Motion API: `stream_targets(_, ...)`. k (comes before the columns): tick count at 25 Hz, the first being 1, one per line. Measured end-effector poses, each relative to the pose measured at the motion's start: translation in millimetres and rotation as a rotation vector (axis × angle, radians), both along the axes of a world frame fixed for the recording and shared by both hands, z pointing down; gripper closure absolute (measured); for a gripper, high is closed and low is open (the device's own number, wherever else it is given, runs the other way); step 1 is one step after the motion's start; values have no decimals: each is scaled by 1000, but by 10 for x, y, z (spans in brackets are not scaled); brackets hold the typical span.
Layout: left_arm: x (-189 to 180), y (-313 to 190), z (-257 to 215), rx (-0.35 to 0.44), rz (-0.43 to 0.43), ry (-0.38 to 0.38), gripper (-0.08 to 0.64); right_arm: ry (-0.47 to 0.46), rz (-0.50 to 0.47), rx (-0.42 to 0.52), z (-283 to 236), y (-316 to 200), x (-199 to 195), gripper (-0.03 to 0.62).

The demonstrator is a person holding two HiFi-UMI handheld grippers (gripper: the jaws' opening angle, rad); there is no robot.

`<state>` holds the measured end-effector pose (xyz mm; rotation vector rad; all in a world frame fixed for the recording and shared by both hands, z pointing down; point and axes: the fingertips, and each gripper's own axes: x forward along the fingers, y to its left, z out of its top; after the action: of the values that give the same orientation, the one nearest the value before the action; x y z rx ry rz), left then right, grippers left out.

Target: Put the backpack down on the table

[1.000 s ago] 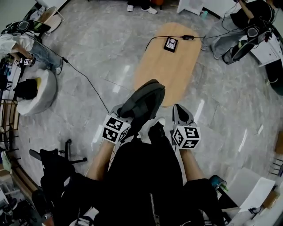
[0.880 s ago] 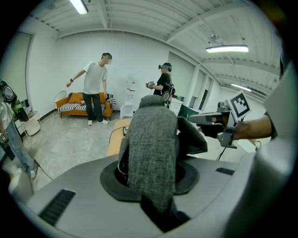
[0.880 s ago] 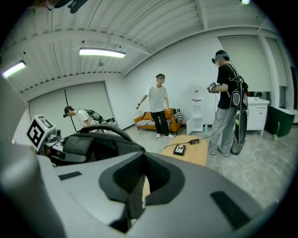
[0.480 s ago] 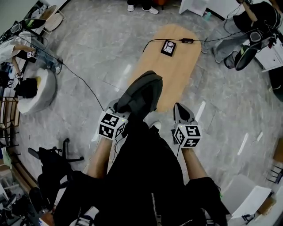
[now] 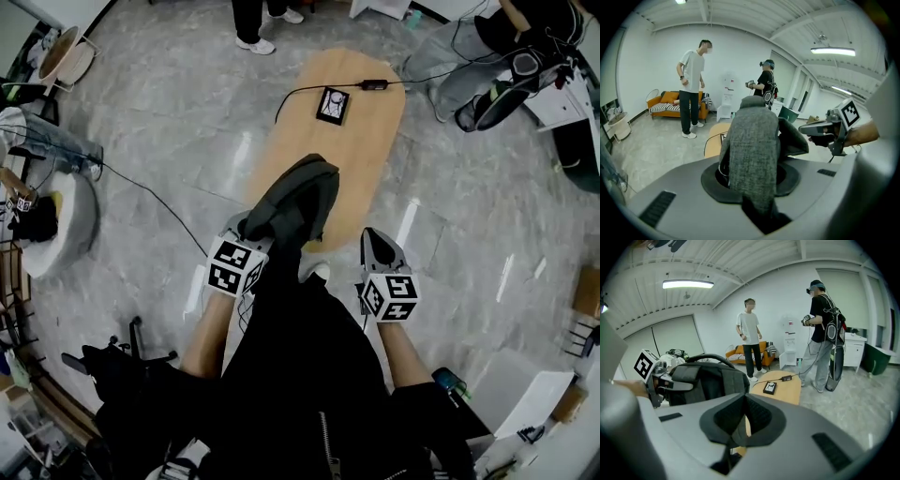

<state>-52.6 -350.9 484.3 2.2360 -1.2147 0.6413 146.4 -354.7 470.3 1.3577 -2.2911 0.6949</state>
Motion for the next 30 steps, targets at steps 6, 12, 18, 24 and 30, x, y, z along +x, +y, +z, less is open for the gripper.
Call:
stream_targets(6, -73, -714, 103, 10, 89, 6, 454, 25, 42, -18, 7, -493, -157, 581)
stream_targets(12, -244, -1519, 201, 47, 142, -25, 454, 49, 108, -43, 23, -815, -120, 581)
stream_targets(18, -405, -2366, 270, 119, 178, -79, 454, 87, 179, -83, 77, -1016, -18, 581)
stream_targets(24, -550, -2933, 186, 252, 229, -141, 455, 111, 229, -105, 105, -1212, 4, 581)
stream_targets(30, -351, -2977, 692, 335, 254, -213, 454, 127, 232, -140, 226, -1271, -6, 581)
